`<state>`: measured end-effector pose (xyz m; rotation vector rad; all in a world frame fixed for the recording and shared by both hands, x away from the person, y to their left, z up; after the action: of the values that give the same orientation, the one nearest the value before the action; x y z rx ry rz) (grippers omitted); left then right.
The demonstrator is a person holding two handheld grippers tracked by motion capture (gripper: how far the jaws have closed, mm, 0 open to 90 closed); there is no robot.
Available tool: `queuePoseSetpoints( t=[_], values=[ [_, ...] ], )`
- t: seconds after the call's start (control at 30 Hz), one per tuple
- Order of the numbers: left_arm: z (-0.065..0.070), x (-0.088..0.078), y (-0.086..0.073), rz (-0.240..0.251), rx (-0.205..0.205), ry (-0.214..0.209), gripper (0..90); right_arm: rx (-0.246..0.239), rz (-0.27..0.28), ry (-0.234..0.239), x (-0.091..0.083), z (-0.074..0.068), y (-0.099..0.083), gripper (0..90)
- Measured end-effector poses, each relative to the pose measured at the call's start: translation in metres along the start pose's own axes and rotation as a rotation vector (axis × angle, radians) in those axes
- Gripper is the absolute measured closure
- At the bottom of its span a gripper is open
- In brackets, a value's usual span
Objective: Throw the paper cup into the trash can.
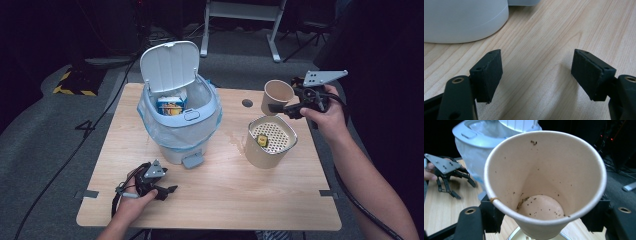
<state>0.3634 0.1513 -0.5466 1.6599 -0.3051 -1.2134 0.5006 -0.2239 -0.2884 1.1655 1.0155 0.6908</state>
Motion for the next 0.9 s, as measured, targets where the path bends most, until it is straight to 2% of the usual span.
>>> queuePoseSetpoints(
  t=[0.1,0.3,0.47,0.67,0.9],
  values=[
    [0.000,0.000,0.000,0.000,0.003,-0.002,25.5,0.003,0.027,0.017,0.012,-0.004,0.011,31.6],
    [0.000,0.000,0.000,0.000,0.003,-0.002,25.7,-0.014,0.038,0.044,0.039,-0.011,0.027,31.3],
    [-0.001,0.001,0.001,-0.001,0.008,-0.006,25.5,-0.003,0.100,0.073,0.058,-0.019,0.043,31.2],
    [-0.001,0.002,0.001,-0.002,0.006,-0.006,25.4,0.005,0.144,0.099,0.086,-0.031,0.060,31.0],
    [-0.001,0.002,0.002,0.001,0.005,-0.005,25.4,-0.001,0.149,0.126,0.125,-0.046,0.077,30.7]
  ],
)
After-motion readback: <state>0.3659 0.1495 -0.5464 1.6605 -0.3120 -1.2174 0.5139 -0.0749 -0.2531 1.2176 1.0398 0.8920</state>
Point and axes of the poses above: each handheld gripper's, and its own axes: x roughly forward along the jaws, y roughly out of its top, z roughly to its right, the point moved 6 cm from there along x, roughly forward along the jaws, and after that the axes turned 11 degrees about z, right-handed, at the moved point
